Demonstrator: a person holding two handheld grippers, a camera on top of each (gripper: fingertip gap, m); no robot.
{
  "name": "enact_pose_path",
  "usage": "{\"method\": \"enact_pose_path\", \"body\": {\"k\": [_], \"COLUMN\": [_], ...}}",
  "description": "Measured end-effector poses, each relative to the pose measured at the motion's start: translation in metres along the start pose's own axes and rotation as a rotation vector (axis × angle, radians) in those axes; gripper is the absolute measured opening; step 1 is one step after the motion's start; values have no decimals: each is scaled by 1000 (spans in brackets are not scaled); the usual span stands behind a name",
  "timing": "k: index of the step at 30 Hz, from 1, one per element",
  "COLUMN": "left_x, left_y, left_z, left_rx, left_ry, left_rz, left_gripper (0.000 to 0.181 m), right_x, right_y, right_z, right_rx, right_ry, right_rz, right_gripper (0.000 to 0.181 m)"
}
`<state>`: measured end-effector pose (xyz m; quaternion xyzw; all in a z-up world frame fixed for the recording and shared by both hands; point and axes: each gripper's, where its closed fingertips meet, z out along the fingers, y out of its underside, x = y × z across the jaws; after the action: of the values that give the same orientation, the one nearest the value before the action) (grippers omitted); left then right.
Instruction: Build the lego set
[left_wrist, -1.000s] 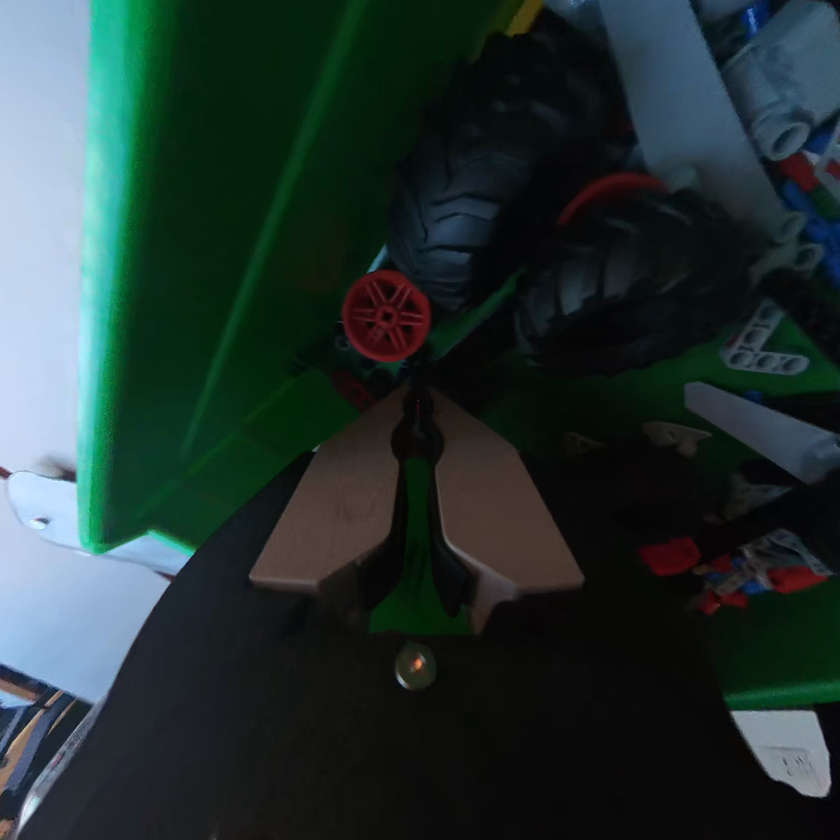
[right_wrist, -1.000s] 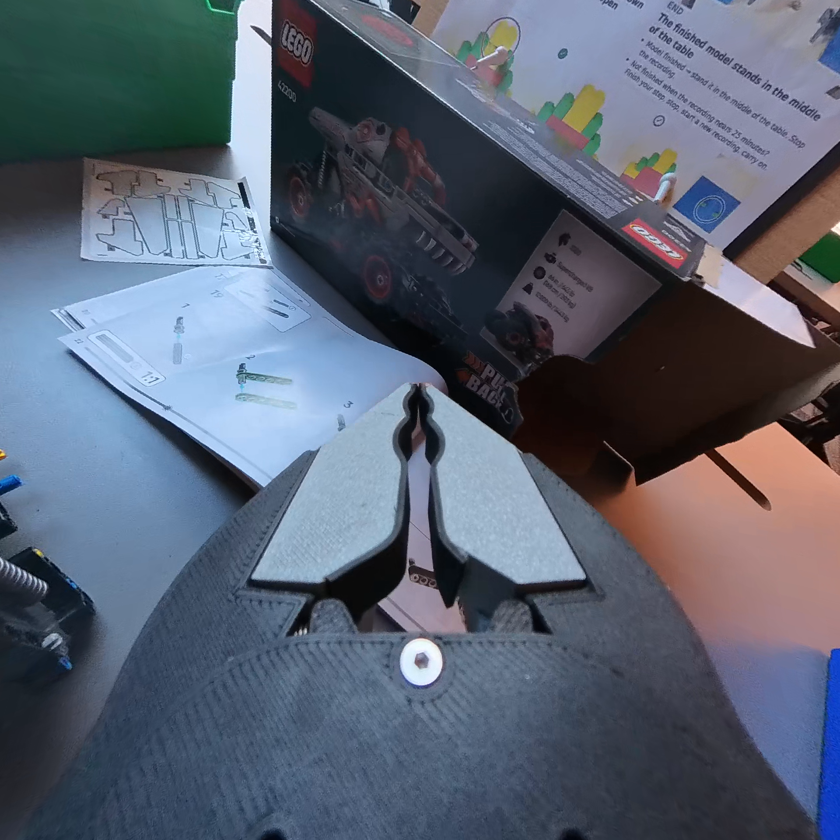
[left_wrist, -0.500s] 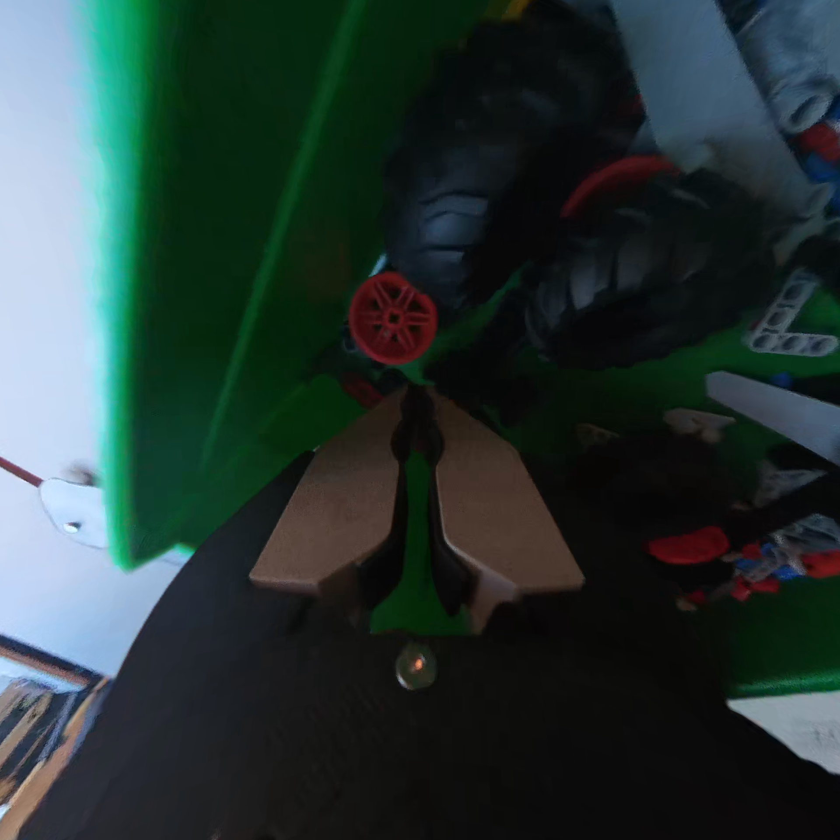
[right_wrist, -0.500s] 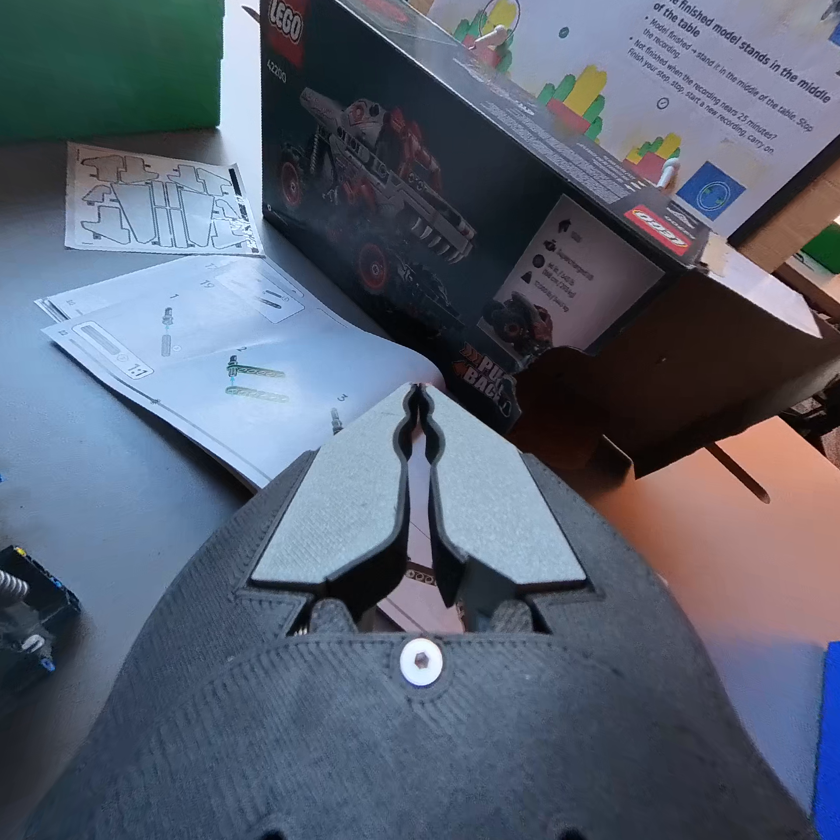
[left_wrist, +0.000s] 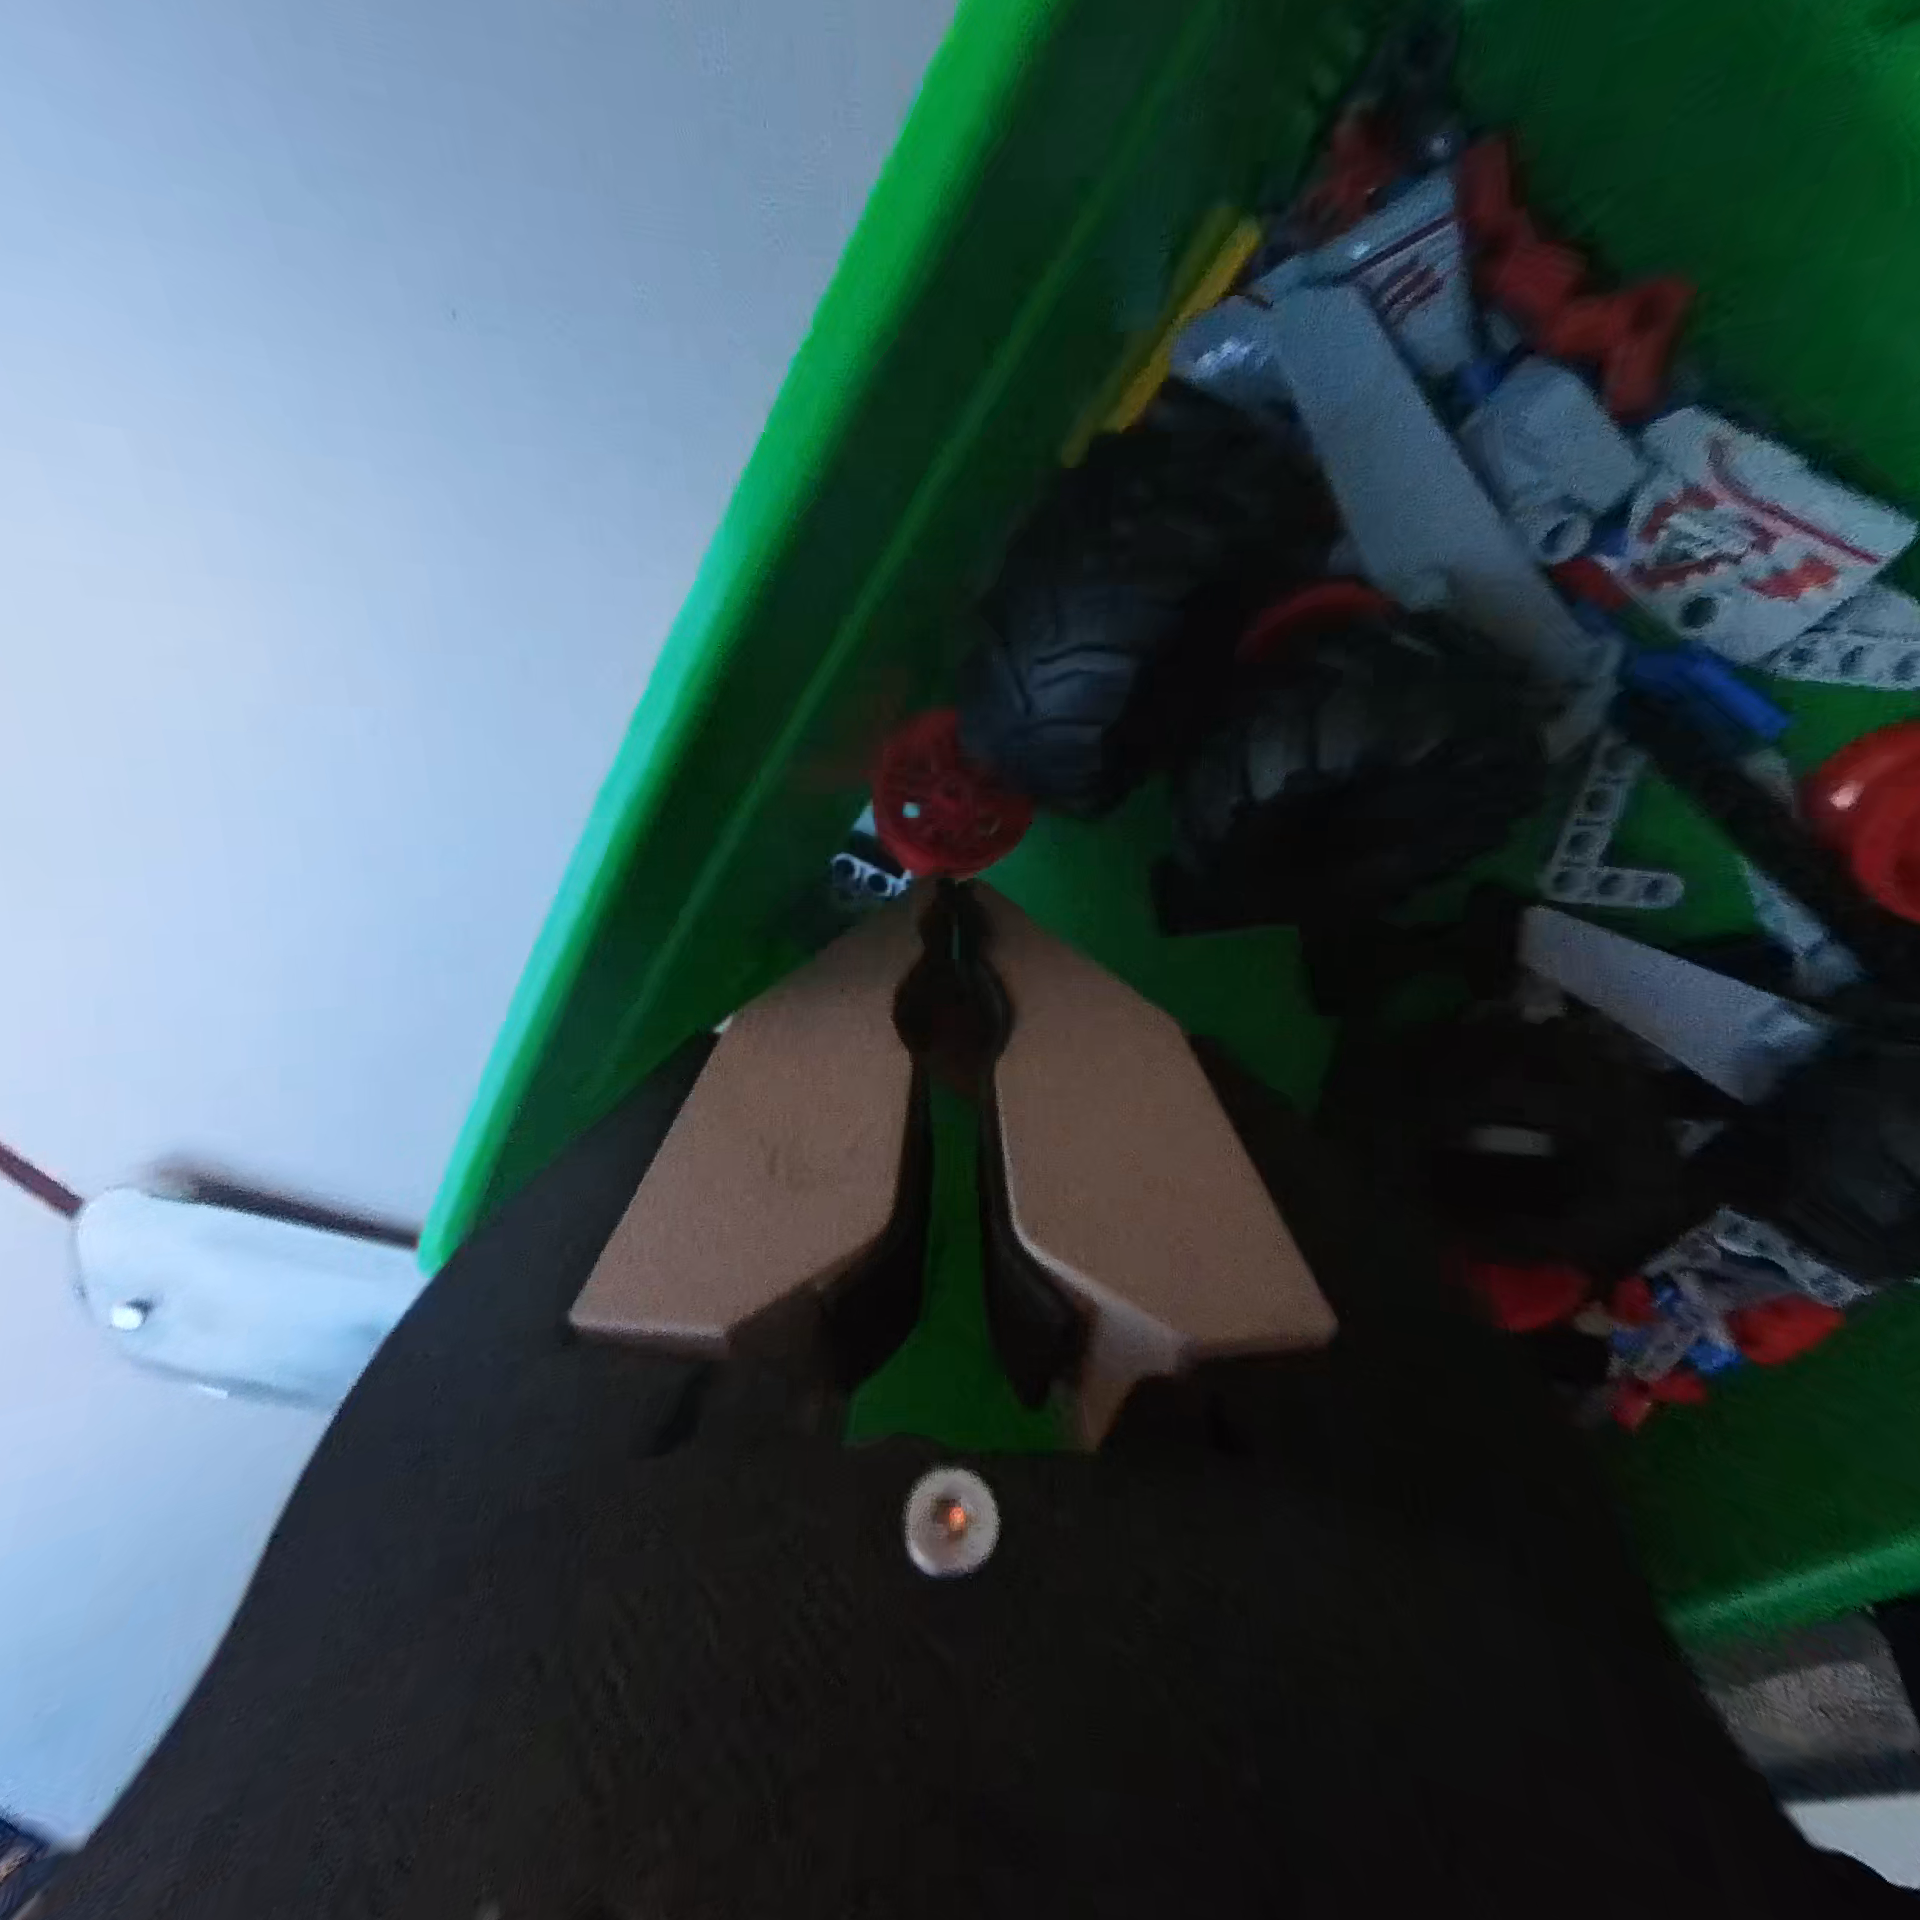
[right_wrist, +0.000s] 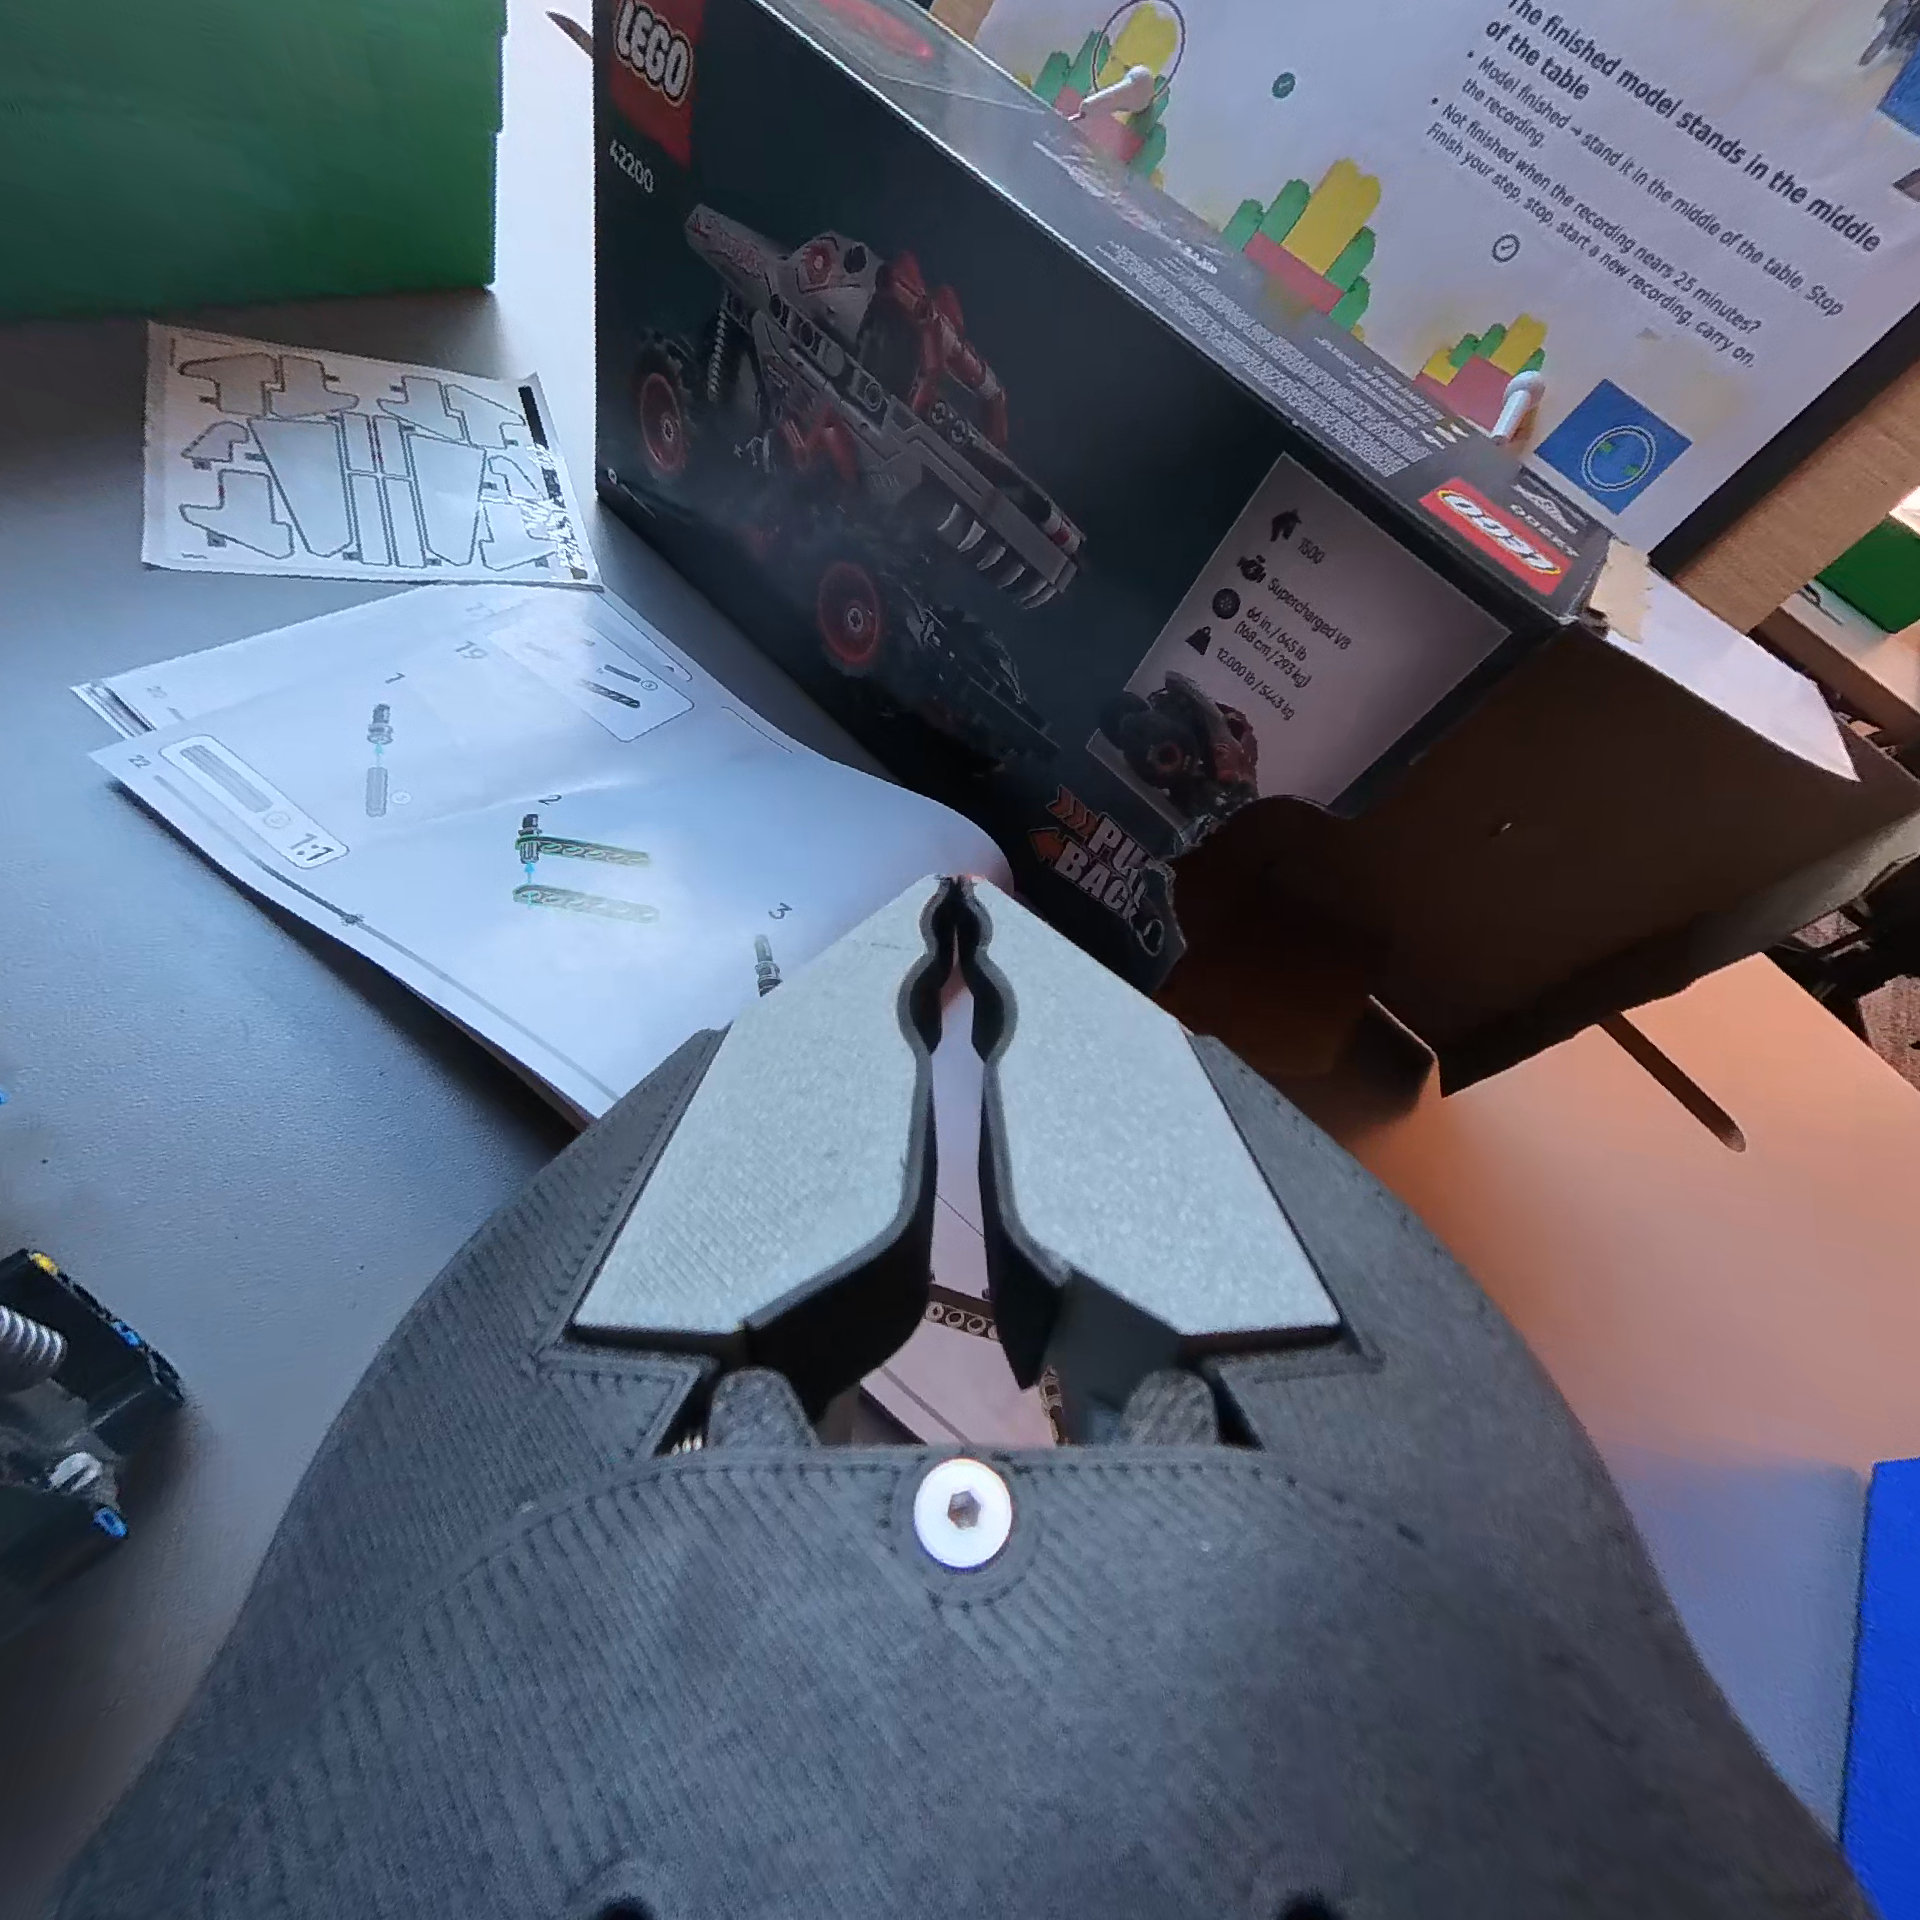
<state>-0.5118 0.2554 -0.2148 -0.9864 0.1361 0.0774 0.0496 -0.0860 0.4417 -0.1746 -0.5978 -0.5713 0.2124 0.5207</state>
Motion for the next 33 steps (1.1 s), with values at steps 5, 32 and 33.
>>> {"method": "enact_pose_path", "body": {"k": [5,32,33], "left_x": [18,86,98], "left_y": [-18,-39,-33], "left_z": [-21,-31,-26], "left_rx": [155,250,210], "left_ry": [123,425,475], "left_rz": [83,272,314], "left_gripper": [43,65,57], "right_x": [0,6,6], "right_y": [0,9,9], "right_z": [0,0,0], "right_rx": [-4,-43,-44], "right_ry": [4,39,38], "right_rz": [-6,-19,-20], "right_gripper": [0,0,0]}}
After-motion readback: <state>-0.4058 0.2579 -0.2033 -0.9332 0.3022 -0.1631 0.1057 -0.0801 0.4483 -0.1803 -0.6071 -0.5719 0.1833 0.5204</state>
